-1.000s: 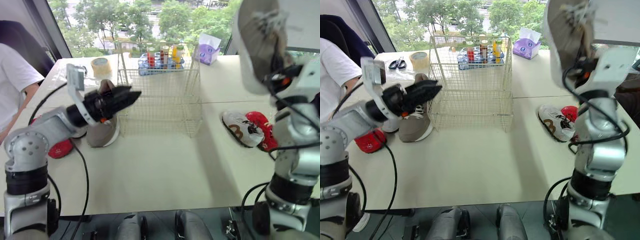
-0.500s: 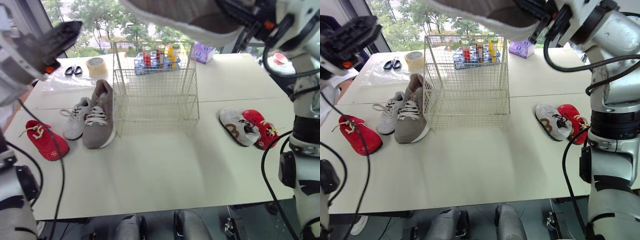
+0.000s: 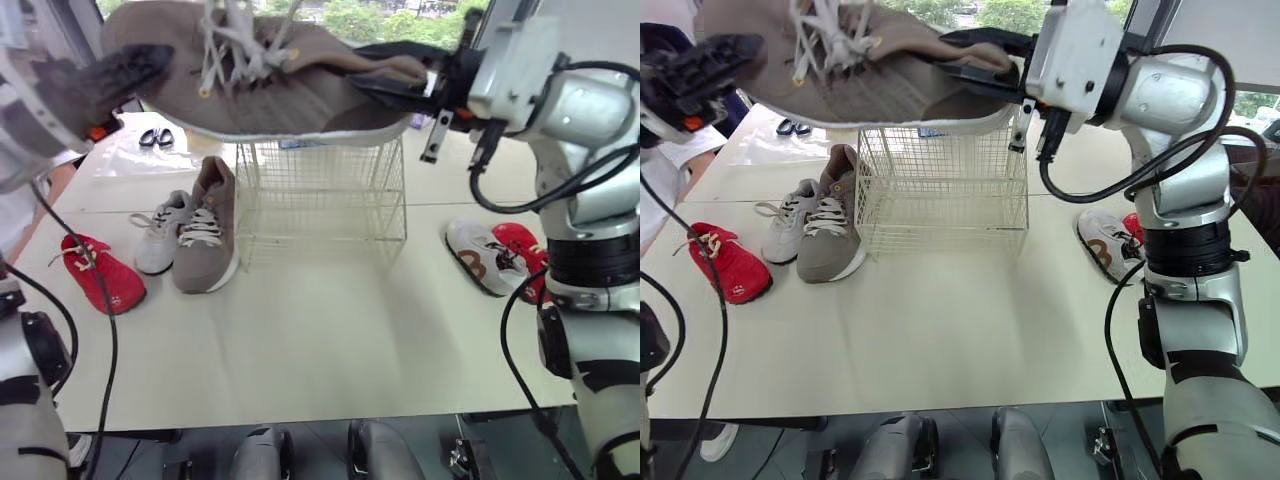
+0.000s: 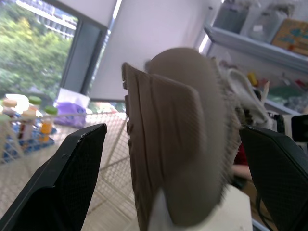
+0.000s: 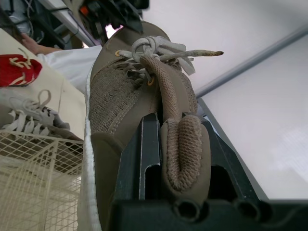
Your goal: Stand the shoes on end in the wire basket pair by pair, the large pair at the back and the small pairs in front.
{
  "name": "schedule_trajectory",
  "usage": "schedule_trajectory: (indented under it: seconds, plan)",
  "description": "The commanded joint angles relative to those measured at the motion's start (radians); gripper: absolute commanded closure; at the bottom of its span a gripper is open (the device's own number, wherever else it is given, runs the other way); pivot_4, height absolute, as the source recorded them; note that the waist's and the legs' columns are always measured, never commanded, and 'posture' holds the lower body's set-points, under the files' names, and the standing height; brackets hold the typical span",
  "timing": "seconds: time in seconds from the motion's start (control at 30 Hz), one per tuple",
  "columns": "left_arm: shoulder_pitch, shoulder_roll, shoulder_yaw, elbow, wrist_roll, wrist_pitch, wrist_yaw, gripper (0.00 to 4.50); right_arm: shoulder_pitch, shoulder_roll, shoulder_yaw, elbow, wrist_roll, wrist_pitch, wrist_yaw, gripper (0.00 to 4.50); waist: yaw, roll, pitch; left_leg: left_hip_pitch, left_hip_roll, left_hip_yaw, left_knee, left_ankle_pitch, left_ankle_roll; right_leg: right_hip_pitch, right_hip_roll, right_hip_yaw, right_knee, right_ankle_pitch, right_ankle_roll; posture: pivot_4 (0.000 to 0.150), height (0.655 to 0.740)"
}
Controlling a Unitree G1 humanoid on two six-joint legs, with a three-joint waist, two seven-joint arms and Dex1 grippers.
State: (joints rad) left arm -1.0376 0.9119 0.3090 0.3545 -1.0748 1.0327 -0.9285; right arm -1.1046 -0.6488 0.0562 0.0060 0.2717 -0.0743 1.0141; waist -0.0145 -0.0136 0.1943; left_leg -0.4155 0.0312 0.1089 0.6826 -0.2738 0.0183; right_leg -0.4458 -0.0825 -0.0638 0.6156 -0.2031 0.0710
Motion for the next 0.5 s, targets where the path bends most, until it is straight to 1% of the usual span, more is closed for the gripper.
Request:
schedule_trajectory:
  seconds: [0.03,0.2,0.23,0.27,0.33,0.4,0.43,0.5]
  plan:
    - [-0.041,0.006,-0.014,0.02,0.037,-0.01,-0.096,0.86,-0.028,-0.01,-0.032,-0.027,-0.006,-0.032,-0.003,4.25,-0.002,0.0,0.0,0.0,0.0,0.0,0.0,0.0,0.0,0.0,0.0,0.0,0.0,0.0,0.0,0.15,0.74]
    - [-0.067,-0.01,-0.007,0.043,0.056,0.012,-0.136,3.35,-0.01,-0.024,-0.036,-0.053,-0.009,-0.02,0.01,4.25,-0.002,0.0,0.0,0.0,0.0,0.0,0.0,0.0,0.0,-0.001,0.001,0.0,0.001,0.0,0.0,0.15,0.74]
    - [-0.068,-0.015,-0.005,0.042,0.06,0.014,-0.132,3.7,-0.007,-0.026,-0.036,-0.06,-0.007,-0.011,0.01,4.25,-0.002,0.0,0.0,0.0,0.001,0.0,0.0,0.0,0.0,-0.001,0.001,0.0,0.001,0.0,0.0,0.15,0.74]
    - [-0.067,-0.022,0.001,0.039,0.062,0.014,-0.123,3.87,-0.003,-0.03,-0.036,-0.067,-0.002,0.003,0.009,4.25,-0.001,0.0,0.0,0.0,0.001,0.0,0.0,0.0,0.0,-0.001,0.0,0.0,0.001,0.0,0.0,0.15,0.74]
    - [-0.06,-0.037,0.02,0.032,0.055,0.022,-0.108,3.87,0.009,-0.044,-0.033,-0.085,0.004,0.05,0.013,4.25,0.003,0.0,0.0,0.0,0.0,0.0,0.0,0.0,0.0,-0.001,0.0,0.0,0.001,0.0,0.0,0.15,0.74]
    - [-0.048,-0.058,0.058,0.029,0.035,0.032,-0.077,3.88,0.026,-0.051,-0.039,-0.104,0.025,0.13,-0.002,3.26,0.004,0.0,0.0,-0.001,0.0,-0.001,0.001,0.0,0.0,0.0,0.0,0.0,0.001,0.0,0.0,0.15,0.74]
    - [-0.037,-0.069,0.08,0.024,0.028,0.031,-0.057,3.88,0.033,-0.05,-0.053,-0.116,0.053,0.185,-0.016,2.84,0.002,0.0,0.0,-0.001,0.0,-0.001,0.001,0.0,0.0,0.0,0.0,0.0,0.001,0.0,0.0,0.15,0.74]
    - [-0.008,-0.102,0.155,0.018,-0.015,0.04,0.01,3.88,0.033,-0.037,-0.106,-0.129,0.111,0.295,-0.081,1.87,0.002,0.0,0.0,-0.001,0.0,-0.001,0.001,0.0,0.0,0.0,0.0,0.0,0.001,0.0,0.0,0.15,0.74]
